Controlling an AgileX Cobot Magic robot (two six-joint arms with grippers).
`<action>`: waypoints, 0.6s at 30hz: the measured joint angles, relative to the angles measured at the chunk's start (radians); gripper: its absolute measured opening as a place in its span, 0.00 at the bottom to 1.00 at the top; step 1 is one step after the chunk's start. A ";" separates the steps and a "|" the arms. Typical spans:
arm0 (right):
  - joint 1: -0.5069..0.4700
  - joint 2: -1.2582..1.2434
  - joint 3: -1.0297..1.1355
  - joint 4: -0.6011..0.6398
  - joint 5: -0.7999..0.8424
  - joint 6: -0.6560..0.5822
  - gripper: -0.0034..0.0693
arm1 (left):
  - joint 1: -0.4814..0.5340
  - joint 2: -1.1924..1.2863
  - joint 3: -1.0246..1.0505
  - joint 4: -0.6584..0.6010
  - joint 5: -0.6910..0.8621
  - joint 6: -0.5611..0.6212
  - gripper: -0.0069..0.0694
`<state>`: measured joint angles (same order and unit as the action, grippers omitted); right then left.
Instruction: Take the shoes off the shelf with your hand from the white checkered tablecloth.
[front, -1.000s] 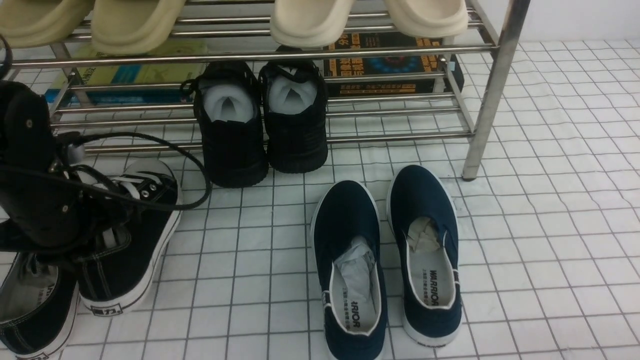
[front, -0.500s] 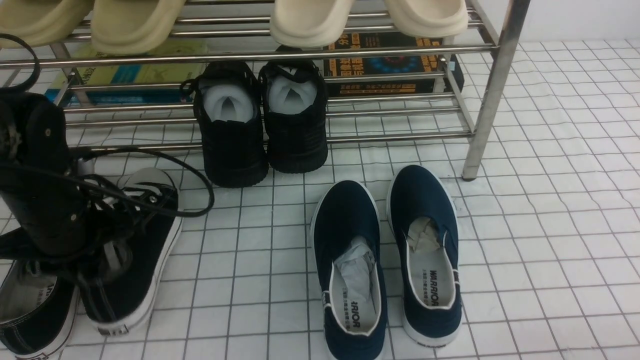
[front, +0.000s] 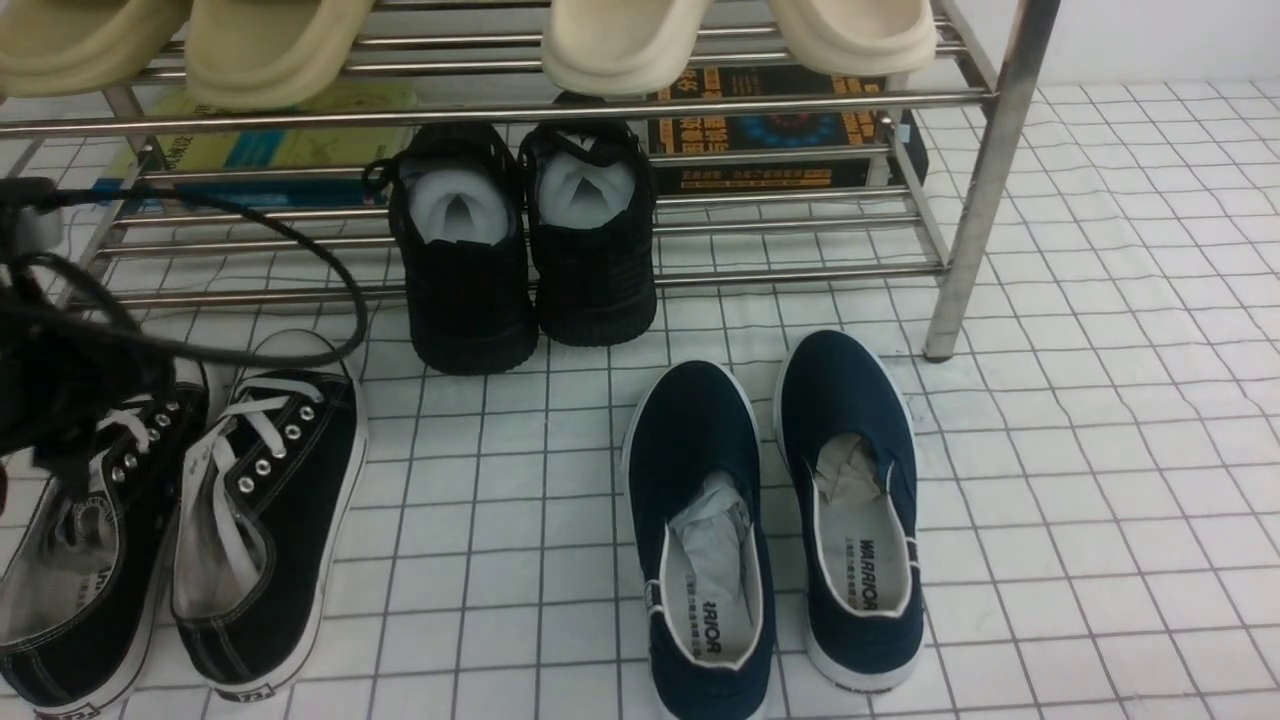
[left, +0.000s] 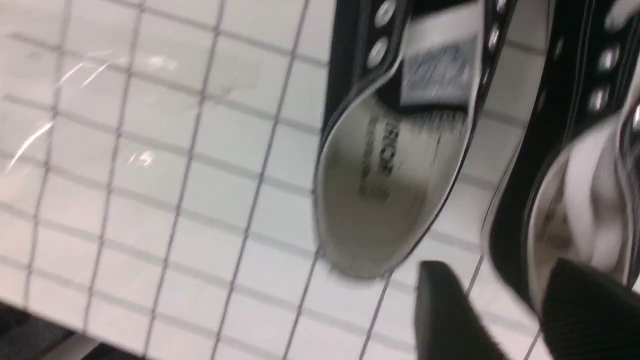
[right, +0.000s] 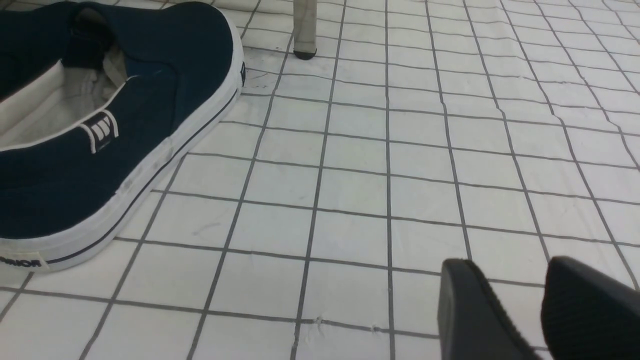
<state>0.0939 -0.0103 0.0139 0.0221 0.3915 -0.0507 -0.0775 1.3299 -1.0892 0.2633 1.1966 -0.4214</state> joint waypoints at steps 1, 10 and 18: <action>0.000 0.000 0.000 0.000 0.000 0.000 0.38 | 0.000 -0.052 0.048 -0.008 0.004 0.007 0.38; 0.000 0.000 0.000 0.000 0.000 0.000 0.38 | 0.000 -0.727 0.628 -0.300 -0.387 0.170 0.09; 0.000 0.000 0.000 0.000 0.000 0.000 0.38 | 0.000 -1.065 0.783 -0.423 -0.597 0.237 0.09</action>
<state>0.0939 -0.0103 0.0139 0.0221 0.3915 -0.0507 -0.0775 0.2644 -0.3064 -0.1597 0.5997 -0.1845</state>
